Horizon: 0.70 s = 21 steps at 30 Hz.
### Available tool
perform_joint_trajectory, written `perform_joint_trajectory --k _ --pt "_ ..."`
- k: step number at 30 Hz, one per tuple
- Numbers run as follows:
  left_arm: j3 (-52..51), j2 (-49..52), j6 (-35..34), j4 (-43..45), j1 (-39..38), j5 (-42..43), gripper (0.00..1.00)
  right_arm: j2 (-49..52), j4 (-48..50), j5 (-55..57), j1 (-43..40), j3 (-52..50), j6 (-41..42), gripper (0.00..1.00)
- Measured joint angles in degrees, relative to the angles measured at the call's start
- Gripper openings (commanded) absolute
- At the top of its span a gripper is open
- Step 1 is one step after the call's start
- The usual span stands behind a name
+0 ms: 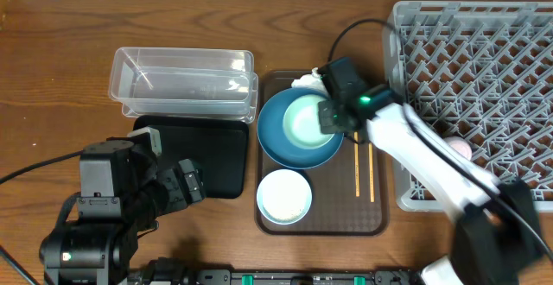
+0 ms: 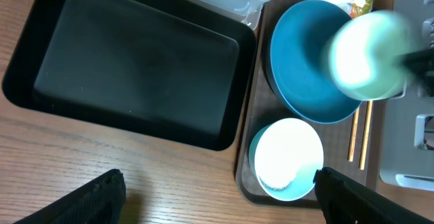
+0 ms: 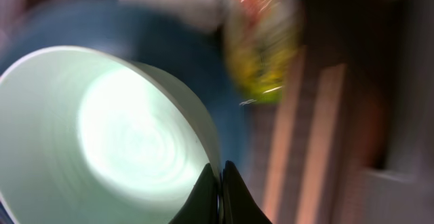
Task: Sort waste into correct bins and load items into the dishwasher rack
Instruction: 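Lift the green bowl and set it in the dish rack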
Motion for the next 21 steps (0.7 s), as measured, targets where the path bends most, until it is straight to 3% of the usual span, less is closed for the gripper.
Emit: perform_joint_trajectory --k 8,14,21 --pt "0.00 0.00 0.00 -0.02 0.00 0.00 0.91 -18.10 -2.29 32.70 -4.02 0.07 -0.31 0.01" --pt "0.00 0.00 0.00 -0.02 0.00 0.00 0.91 -16.65 -0.85 49.33 -14.78 0.04 -1.44 0.01" --pt "0.00 0.00 0.00 -0.04 0.00 -0.02 0.91 -8.39 12.31 56.11 -29.44 0.04 -10.71 0.01"
